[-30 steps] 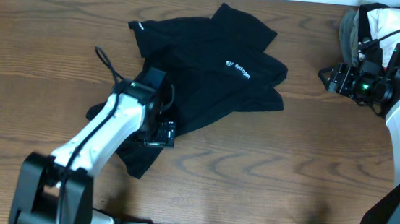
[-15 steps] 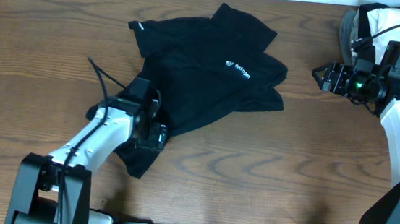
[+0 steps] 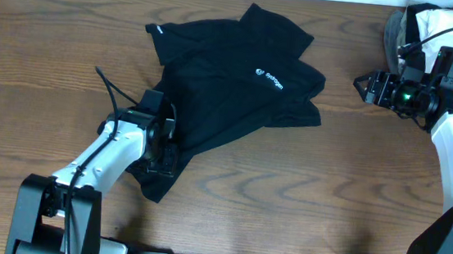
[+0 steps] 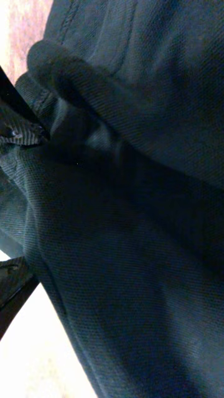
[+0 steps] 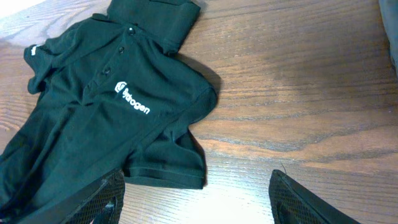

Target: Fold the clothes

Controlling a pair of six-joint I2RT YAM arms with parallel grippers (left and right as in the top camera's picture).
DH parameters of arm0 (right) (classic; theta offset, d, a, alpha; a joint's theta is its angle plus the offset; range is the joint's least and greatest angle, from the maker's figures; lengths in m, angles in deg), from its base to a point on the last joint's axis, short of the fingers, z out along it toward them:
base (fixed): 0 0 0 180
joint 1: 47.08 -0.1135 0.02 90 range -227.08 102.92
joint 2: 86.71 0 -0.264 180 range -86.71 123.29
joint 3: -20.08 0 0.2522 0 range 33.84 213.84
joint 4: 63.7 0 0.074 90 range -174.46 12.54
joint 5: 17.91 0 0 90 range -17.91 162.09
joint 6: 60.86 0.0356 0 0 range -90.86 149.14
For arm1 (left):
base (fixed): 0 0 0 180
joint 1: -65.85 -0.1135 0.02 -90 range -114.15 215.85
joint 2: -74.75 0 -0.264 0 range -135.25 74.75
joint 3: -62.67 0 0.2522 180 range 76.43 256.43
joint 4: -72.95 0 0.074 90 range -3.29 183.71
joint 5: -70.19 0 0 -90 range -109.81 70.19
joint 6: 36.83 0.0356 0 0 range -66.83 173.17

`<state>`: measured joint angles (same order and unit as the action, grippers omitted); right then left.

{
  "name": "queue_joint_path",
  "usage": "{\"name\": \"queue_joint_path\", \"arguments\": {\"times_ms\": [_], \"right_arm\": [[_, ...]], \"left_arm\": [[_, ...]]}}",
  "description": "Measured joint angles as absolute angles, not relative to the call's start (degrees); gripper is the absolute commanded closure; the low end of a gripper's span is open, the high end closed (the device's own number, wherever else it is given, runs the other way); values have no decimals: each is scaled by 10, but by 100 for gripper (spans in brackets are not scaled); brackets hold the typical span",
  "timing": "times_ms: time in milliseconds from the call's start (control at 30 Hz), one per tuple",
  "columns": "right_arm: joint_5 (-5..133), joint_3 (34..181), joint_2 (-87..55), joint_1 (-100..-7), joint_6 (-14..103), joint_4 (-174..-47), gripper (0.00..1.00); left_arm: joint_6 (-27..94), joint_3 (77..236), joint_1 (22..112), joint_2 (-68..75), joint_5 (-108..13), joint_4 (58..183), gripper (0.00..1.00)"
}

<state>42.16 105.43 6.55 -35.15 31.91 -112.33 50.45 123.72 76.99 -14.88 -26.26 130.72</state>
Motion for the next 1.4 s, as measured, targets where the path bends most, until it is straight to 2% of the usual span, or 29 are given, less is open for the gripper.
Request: {"name": "queue_joint_path", "arguments": {"times_ms": [200, 933, 1233, 1400], "right_arm": [[422, 1054, 65, -352, 319, -1123, 28], [422, 1054, 65, -352, 319, -1124, 28], [422, 1054, 65, -352, 319, -1123, 28], [423, 1054, 65, -352, 319, -1119, 28]], "left_arm": [[503, 1237, 770, -149, -278, 1324, 62], [505, 1237, 769, -149, -247, 1271, 62], [502, 1238, 764, -149, -244, 1274, 64], [502, 1264, 761, -149, -266, 1315, 64]]}}
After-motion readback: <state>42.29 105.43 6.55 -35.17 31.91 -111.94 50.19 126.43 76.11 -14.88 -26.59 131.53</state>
